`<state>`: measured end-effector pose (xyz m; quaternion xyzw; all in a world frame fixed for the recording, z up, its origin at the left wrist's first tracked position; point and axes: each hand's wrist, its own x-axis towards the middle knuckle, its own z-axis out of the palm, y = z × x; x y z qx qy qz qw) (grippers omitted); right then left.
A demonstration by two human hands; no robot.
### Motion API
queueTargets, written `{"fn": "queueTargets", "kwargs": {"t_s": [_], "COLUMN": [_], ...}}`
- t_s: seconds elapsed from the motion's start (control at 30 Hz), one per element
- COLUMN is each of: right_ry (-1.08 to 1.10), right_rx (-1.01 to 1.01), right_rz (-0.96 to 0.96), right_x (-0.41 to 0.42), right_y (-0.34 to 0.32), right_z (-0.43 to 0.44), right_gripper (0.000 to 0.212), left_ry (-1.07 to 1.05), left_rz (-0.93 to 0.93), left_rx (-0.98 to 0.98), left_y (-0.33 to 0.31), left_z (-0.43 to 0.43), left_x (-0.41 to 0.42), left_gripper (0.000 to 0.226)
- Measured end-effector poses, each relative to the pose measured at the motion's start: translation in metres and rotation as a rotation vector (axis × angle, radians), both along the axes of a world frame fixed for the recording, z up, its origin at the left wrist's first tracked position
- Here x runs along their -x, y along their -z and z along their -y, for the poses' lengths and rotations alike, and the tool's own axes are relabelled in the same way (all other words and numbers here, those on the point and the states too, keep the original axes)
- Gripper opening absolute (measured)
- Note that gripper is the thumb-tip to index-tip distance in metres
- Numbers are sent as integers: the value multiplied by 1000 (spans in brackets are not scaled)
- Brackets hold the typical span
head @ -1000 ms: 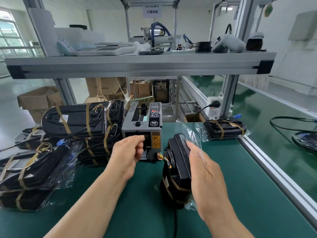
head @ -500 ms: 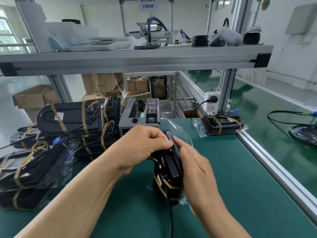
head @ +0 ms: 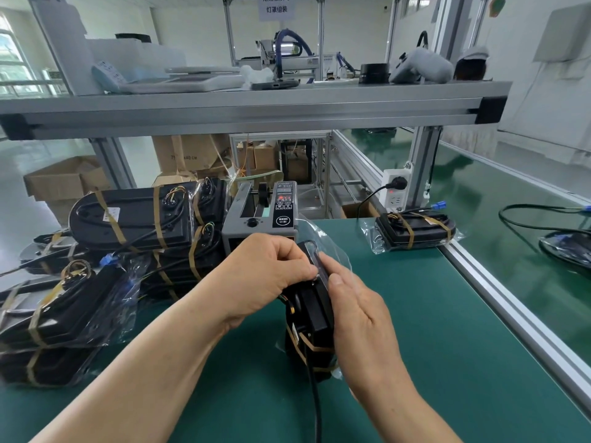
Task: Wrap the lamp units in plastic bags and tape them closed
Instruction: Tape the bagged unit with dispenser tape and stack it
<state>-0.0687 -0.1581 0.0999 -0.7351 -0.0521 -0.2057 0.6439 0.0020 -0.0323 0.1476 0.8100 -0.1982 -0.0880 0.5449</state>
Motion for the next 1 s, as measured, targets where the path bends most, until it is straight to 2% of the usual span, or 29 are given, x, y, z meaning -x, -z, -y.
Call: {"fn": "queueTargets", "kwargs": {"t_s": [0.4, 0.57, 0.73, 0.83, 0.9, 1.0], "right_ry": [12, 27, 12, 12, 5, -18], "right_rx": [19, 14, -11, -7, -34, -31], "right_rz": [-9, -30, -39, -61, -75, -65], "right_x": [3, 3, 1, 1, 2, 3], "right_y": [-3, -1, 4, 8, 6, 2], "right_z": [-3, -2, 0, 0, 1, 4], "right_gripper": [51, 41, 43, 49, 34, 65], "left_ry": [-32, -125, -231, -219, -150, -71], "left_rz": [71, 122, 83, 89, 64, 7], "left_rx": [-37, -36, 93, 120, 106, 62], "left_y": [4, 12, 26, 30, 28, 22], "left_z": [-3, -5, 3, 2, -4, -13], "left_x": [0, 1, 3, 3, 2, 2], "left_gripper": [22, 19, 23, 25, 25, 27]}}
